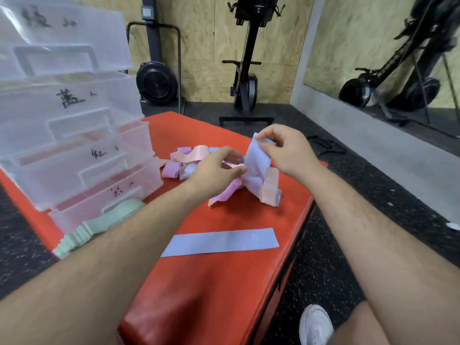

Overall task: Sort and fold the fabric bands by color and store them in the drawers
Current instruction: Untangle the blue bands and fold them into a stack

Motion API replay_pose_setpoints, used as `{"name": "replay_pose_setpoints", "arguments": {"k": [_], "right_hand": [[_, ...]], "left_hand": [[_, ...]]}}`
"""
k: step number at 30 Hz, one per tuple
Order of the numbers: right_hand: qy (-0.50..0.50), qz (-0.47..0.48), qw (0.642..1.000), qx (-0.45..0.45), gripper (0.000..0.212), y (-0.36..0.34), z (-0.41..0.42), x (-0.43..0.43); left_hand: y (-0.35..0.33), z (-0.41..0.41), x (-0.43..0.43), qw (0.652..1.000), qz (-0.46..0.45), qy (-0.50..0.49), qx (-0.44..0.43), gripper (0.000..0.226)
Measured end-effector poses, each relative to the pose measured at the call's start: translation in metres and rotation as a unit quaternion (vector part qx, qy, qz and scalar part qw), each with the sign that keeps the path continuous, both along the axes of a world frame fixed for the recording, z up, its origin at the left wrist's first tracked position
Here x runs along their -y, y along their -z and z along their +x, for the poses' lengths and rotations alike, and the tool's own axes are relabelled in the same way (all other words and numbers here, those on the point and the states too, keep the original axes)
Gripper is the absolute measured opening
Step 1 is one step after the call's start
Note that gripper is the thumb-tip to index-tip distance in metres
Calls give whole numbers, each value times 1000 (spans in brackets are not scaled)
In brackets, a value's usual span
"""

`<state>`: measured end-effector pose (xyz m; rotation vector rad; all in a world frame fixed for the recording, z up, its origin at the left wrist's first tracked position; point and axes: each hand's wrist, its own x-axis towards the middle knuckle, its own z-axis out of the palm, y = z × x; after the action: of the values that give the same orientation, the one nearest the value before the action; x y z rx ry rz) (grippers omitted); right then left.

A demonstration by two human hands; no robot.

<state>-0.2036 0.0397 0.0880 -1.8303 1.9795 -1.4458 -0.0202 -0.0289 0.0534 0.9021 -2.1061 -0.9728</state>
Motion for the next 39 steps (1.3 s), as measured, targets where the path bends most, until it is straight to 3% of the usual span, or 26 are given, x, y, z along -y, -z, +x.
{"name": "replay_pose_setpoints", "arguments": {"k": [5,10,21,23,26,30,35,39], "right_hand": [[-18,-74,996,42,20,-13,15,7],[6,-95,991,90,19,-15,16,11],[5,-79,989,125,20,-9,8,7],[5,-77,990,121,21,-7,4,6],[2,-65,991,120,23,-8,-2,2],[-13,-17,992,123,30,-7,-1,-2],[-16,86,971,222,21,2,8,6],[-12,157,970,187,18,18,13,23]], "left_hand": [[-11,-14,3,994,45,6,-96,27],[2,-26,8,991,87,7,-103,29],[17,-50,23,991,-14,-87,-104,64],[15,-51,32,992,0,-104,-78,54],[12,-51,44,993,-20,-107,-42,6],[0,-43,46,989,9,-100,-106,11],[-18,-32,53,983,19,-102,-150,25],[-30,-24,51,979,-2,-106,-176,28]]}}
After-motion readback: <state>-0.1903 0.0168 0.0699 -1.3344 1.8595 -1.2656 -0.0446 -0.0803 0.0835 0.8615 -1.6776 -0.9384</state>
